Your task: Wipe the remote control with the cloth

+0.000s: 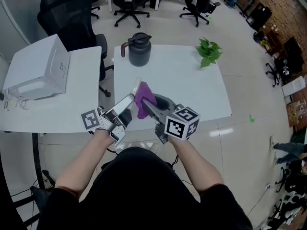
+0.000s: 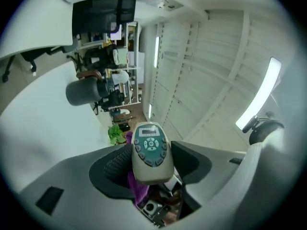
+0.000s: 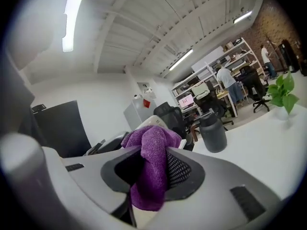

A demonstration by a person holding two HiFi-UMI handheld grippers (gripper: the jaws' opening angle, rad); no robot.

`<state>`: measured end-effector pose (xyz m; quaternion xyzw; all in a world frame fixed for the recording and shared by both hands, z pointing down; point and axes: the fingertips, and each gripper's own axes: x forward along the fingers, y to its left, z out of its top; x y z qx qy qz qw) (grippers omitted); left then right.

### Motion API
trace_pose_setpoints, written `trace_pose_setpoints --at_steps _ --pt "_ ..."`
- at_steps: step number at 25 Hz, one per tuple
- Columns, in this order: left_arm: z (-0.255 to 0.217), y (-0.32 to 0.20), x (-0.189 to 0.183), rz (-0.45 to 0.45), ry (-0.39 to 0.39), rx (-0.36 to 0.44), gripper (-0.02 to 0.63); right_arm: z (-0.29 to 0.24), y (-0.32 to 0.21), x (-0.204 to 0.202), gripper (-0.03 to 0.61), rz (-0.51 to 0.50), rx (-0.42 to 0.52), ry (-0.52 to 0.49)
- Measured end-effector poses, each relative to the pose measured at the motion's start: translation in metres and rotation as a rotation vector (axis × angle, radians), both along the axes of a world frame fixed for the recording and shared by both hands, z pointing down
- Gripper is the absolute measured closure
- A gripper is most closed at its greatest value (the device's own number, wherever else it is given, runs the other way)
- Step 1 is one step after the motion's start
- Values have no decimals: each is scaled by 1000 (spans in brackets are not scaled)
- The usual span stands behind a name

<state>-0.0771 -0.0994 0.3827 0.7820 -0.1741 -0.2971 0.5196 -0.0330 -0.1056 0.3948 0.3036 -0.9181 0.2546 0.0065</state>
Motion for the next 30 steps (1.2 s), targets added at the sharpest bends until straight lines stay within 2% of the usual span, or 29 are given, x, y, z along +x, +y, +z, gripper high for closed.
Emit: trace_pose_setpoints --at_steps 4,7,9,12,15,17,20,23,26,28,30 --pt "1 15 14 50 0 -3 370 -16 -23 26 446 87 34 4" --pt "2 13 13 40 10 -3 370 -27 -29 34 446 116 68 11" --pt "1 3 3 -6 24 -9 370 -27 -19 26 446 83 88 31" --pt "-4 -14 -16 -91 56 -17 370 -13 11 -1 446 -38 92 70" --pt "-10 -19 -20 -102 72 -9 370 -1 29 -21 446 -114 89 97" --pt "-10 -14 -14 -75 65 -3 370 -1 27 -22 446 -104 91 95" --pt "-8 -2 -2 -23 54 -5 370 -8 10 -6 446 -27 102 98" --pt "-2 11 11 25 35 -8 370 -14 -6 16 446 54 108 104" --pt "3 15 16 29 4 -4 370 -15 -10 27 446 86 113 120" --pt "6 12 16 4 -59 18 370 -12 -9 33 446 108 116 141" --pt "13 6 12 -42 -172 54 370 -6 -8 44 446 140 114 177"
